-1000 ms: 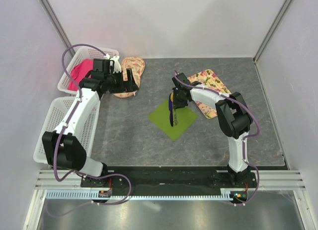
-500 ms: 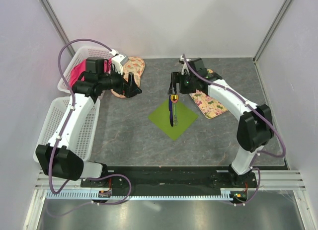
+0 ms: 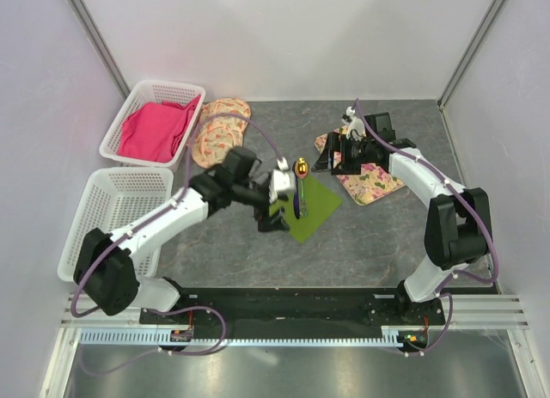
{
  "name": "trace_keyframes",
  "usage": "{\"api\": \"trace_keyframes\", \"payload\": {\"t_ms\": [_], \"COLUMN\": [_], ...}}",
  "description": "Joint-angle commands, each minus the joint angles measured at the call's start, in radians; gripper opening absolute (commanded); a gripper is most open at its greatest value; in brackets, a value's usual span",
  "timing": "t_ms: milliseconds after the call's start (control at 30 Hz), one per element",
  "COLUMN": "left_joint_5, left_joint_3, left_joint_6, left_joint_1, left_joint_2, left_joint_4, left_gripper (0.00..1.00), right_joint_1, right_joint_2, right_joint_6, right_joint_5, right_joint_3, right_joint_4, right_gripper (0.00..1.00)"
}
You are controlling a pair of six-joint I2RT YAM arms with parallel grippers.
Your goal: Place the utensils on the paper napkin and roll it up
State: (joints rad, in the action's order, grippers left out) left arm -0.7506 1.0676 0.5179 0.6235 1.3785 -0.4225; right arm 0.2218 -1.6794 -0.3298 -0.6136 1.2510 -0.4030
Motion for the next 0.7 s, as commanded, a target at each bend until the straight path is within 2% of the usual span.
{"api": "trace_keyframes", "payload": {"t_ms": [0,33,233,333,667], "left_joint_5": [0.089,0.106,0.146,0.166,0.209], "left_joint_3": [-0.102,-0.115,-0.158,-0.178,-0.184], "left_joint_6": [0.279,0.29,0.326,0.352,0.396], "left_joint_1": [0.12,0.137,0.223,0.232,0.243], "left_joint_2": [-0.012,0.02,0.128,0.175,0.306], "left_joint_4": [0.148,0.163,0.267,0.306,0.376], "left_gripper": [0.84,0.74,0.4,0.35,0.37], "right_joint_1": [-0.006,-0.013,-0.024,-0.027,-0.03], "right_joint_2": [0.052,0.049,0.02,0.009,-0.003], "right_joint_6": [0.003,0.003,-0.006,-0.012,-0.028], "right_joint_5": [-0.087,-0.092,-0.109,-0.112,-0.109], "right_joint_3": [-0.025,-0.031,-0.033,-0.033,-0.038], "right_joint_4": [0.05,0.052,0.059,0.062,0.079], "right_gripper": [0.98,0.98,0.98,0.98,0.98]}}
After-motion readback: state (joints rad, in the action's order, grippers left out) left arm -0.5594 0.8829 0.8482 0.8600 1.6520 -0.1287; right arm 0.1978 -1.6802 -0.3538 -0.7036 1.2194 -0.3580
